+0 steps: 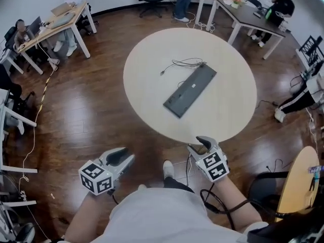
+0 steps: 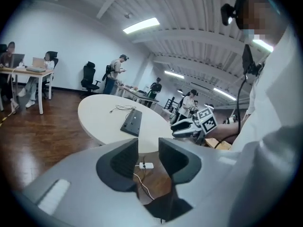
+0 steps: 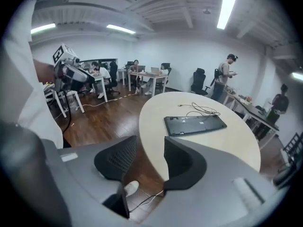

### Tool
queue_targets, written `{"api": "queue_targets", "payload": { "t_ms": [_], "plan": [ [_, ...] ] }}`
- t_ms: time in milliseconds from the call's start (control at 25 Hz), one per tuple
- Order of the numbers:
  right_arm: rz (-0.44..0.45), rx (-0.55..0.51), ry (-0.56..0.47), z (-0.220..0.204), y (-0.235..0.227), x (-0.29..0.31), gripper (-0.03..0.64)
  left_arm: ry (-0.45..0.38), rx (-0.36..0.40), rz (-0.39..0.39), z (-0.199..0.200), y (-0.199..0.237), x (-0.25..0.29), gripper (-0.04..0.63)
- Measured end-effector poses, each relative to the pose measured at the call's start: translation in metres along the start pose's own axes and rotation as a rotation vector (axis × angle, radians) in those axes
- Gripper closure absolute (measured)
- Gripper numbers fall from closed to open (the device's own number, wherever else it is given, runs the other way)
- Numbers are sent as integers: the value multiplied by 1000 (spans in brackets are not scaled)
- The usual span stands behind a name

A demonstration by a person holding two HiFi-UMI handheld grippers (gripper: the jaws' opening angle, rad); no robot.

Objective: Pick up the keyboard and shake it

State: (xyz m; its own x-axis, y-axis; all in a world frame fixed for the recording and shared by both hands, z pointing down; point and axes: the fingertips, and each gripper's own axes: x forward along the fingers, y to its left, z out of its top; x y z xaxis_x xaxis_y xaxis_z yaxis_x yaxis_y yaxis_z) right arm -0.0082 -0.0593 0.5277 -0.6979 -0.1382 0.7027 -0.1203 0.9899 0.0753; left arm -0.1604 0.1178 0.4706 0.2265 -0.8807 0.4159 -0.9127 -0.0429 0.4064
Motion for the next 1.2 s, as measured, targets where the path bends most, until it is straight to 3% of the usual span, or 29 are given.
{"api": "queue_targets", "payload": {
  "t_ms": [200, 400, 520, 680, 1200],
  "plan": [
    [-2, 198, -87, -10, 68, -63, 429, -37, 49, -95, -22, -27, -51, 462],
    [-10, 326, -154, -11, 126, -111, 430, 19, 116, -161, -57, -42, -86, 465],
    [23, 315, -158, -6, 152, -122, 430, 17, 150, -157, -61, -52, -104, 465],
    [31, 293, -193, -17, 152, -150, 430, 1, 167, -191, -69, -88, -91, 465],
    [95, 206, -290, -61, 136, -252, 430, -77, 239, -288, -57, -247, -25, 465]
  ]
}}
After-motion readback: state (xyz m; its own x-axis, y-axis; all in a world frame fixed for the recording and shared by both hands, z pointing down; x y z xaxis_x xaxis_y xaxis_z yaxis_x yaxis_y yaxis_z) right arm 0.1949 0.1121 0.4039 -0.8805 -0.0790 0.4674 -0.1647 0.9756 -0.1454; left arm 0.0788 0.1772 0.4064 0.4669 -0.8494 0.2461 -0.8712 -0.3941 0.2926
